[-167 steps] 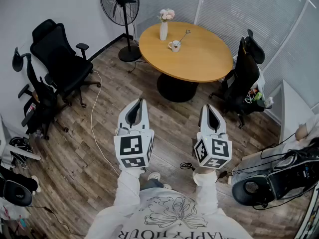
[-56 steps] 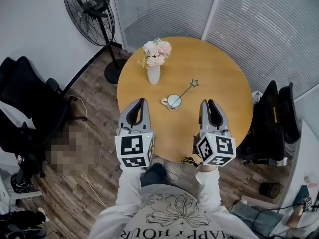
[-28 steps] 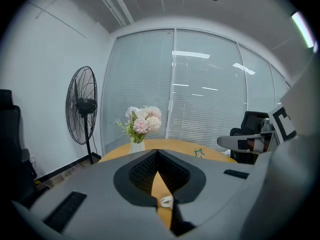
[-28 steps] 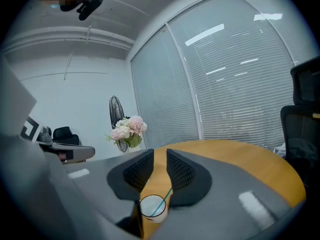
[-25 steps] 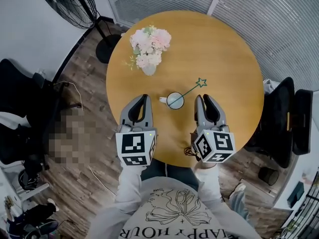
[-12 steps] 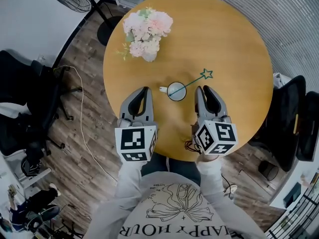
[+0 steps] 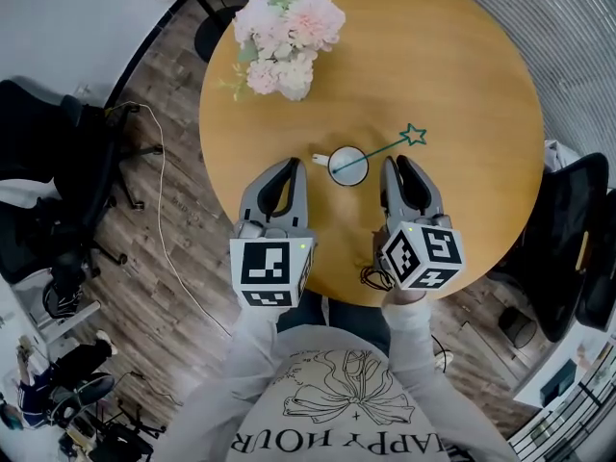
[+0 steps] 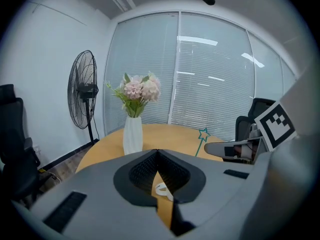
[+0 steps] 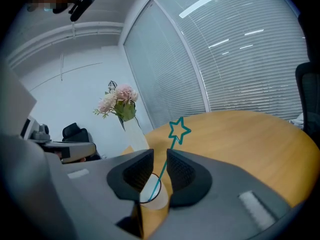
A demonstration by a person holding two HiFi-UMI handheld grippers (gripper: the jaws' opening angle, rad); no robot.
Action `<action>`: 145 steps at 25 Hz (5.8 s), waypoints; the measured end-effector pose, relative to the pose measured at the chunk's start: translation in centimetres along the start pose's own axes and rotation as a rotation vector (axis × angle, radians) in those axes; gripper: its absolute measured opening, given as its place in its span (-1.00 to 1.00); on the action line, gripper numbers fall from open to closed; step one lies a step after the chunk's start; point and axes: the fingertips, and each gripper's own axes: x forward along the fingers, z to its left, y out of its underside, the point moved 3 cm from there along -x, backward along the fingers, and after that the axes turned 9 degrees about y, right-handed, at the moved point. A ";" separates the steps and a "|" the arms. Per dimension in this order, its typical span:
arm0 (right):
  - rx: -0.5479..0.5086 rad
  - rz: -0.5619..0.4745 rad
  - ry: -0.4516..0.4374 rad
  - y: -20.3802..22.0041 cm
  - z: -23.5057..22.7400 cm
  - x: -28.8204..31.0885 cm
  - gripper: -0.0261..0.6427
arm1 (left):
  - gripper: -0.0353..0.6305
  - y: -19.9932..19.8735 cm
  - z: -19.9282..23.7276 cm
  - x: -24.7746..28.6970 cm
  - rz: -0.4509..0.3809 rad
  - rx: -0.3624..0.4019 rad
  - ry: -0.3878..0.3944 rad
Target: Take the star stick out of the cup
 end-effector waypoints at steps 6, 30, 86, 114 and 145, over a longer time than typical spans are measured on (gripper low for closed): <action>0.042 0.037 -0.009 1.2 -0.6 1.1 -0.61 | -0.88 0.9 0.1 0.8 0.017 -0.013 -0.004; 0.074 0.069 -0.040 2.4 -1.1 4.6 -0.61 | -0.88 3.2 2.0 2.7 0.061 -0.050 -0.033; -0.011 -0.386 -0.015 -12.3 6.6 -10.9 -0.87 | -0.88 -10.0 -0.8 -10.4 -0.300 0.077 0.019; -0.083 -0.439 -0.033 -14.6 6.8 -14.3 -0.87 | -0.88 -13.0 -2.8 -13.4 -0.392 0.125 -0.001; -0.086 -0.426 -0.051 -14.5 6.7 -14.3 -0.87 | -0.88 -12.9 -3.1 -13.6 -0.384 0.132 -0.011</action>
